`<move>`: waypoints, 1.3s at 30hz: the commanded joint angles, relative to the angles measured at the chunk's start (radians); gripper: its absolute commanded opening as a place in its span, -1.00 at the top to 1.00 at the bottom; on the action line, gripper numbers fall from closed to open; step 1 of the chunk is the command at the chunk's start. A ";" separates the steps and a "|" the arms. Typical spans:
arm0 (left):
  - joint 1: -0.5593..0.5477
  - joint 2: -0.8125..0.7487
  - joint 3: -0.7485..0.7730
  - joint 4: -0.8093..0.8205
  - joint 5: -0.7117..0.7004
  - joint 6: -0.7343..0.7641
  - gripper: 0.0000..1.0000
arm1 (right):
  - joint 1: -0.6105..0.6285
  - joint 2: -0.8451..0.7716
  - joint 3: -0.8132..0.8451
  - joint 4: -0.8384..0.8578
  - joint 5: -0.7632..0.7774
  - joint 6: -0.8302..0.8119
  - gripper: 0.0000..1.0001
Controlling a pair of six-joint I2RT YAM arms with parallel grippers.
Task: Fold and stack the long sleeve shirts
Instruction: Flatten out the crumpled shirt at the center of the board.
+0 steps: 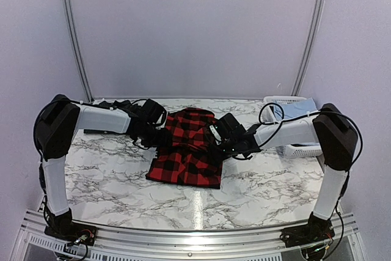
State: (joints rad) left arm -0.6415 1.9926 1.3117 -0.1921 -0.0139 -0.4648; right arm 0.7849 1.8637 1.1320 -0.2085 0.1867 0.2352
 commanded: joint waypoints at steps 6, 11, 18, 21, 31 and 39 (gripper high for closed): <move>0.000 0.021 0.061 -0.009 0.023 0.034 0.52 | -0.015 0.045 0.046 0.049 0.017 0.012 0.41; -0.008 -0.063 0.027 -0.009 0.078 0.056 1.00 | -0.015 0.019 0.045 0.031 0.021 0.007 1.00; -0.018 -0.292 -0.081 -0.009 0.271 0.071 1.00 | 0.002 -0.083 0.019 -0.026 0.013 0.001 1.00; -0.032 -0.402 -0.166 -0.025 0.426 0.080 1.00 | 0.026 -0.140 0.009 -0.069 -0.012 0.000 1.00; -0.317 -0.731 -0.663 -0.181 0.753 0.051 1.00 | 0.192 -0.462 -0.128 -0.205 -0.156 0.020 0.73; -0.383 -0.741 -0.722 -0.291 0.581 -0.109 0.98 | 0.180 -0.358 -0.057 -0.165 -0.027 0.040 -0.10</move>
State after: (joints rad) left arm -1.0256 1.2770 0.6273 -0.3958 0.6468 -0.4805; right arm 0.9756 1.4101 1.0065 -0.3817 0.0887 0.2596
